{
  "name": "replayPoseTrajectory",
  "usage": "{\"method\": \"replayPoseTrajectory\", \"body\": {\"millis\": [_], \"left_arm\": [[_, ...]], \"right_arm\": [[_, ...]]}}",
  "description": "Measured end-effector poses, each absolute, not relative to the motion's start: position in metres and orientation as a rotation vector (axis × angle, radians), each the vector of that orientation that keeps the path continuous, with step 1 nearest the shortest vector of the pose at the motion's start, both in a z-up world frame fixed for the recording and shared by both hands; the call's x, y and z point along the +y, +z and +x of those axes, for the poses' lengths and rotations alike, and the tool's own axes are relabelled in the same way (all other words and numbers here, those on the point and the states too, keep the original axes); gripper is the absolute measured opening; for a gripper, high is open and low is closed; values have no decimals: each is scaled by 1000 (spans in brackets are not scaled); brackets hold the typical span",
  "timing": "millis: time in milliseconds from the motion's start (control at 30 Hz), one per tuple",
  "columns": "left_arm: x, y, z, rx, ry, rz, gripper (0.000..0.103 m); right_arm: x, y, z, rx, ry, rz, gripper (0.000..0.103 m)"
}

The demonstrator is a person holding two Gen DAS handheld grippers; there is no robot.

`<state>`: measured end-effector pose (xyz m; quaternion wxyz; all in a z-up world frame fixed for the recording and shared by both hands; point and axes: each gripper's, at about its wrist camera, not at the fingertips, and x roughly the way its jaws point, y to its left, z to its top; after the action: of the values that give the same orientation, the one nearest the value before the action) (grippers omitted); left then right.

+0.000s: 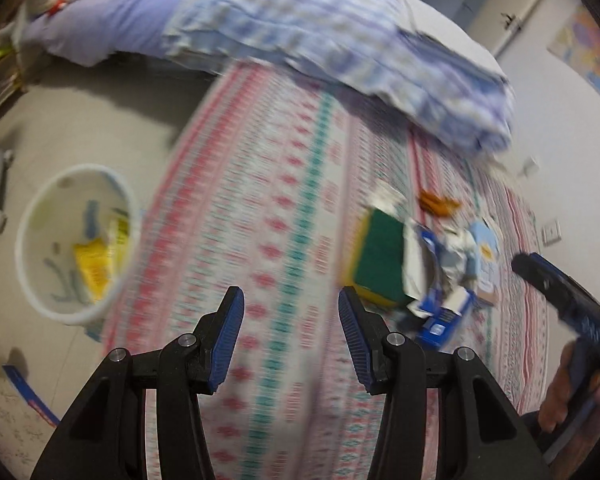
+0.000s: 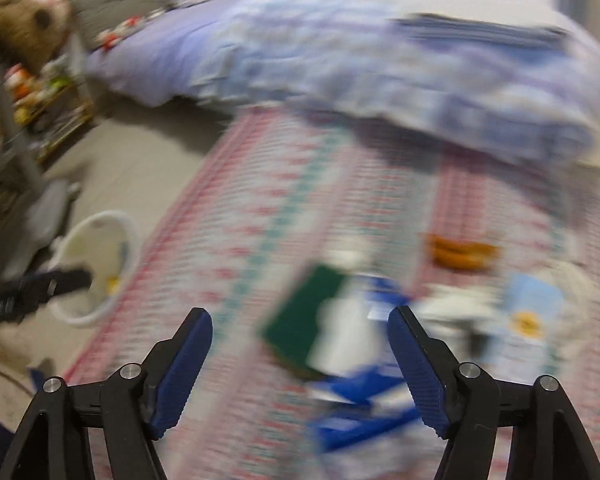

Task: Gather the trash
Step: 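Return to the blanket and grasp the torn blue-and-white box with the left tool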

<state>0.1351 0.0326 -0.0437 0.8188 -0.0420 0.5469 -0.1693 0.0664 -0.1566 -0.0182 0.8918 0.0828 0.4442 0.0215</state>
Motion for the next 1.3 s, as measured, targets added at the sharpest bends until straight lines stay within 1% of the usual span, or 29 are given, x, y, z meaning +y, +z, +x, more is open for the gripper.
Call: {"method": "replayPoseTrajectory", "body": {"millis": [167,300,467,633,700,767,800,833,967,1233,1267,1300], "left_arm": [[-14,-44,131,1188,-447,-116,52],[-47,-45,132,1191,-477,-111,52],[-91,-60,138,1217,-510,-64,52],[-116,-92,148,1274,-475,-16,52],[-118,-91,147,1232,-459,-13,51],[-122,-86,146,1206,-463,5,44],[-122,-84,145,1195,-464,13,32],[-122,-84,144,1193,-464,16,26],[-118,-85,142,1221,-479,-37,26],[-123,-84,141,1211,-522,-87,26],[-123,-84,141,1213,-523,-96,25],[-122,-85,143,1211,-524,-110,17]], "right_arm": [[-240,-39,51,952,-119,318,77],[-275,-49,48,987,-229,310,77],[-293,-47,51,987,-244,342,77],[-298,-59,54,1029,-237,354,78],[-300,-63,53,1040,-244,356,78],[-303,-64,52,1048,-253,353,77],[-305,-65,52,1048,-256,358,77],[-307,-64,51,1045,-261,364,77],[-312,-62,51,1042,-257,380,77],[-313,-62,48,1044,-240,416,77],[-312,-62,48,1044,-239,417,77],[-312,-63,48,1045,-238,417,78]]}}
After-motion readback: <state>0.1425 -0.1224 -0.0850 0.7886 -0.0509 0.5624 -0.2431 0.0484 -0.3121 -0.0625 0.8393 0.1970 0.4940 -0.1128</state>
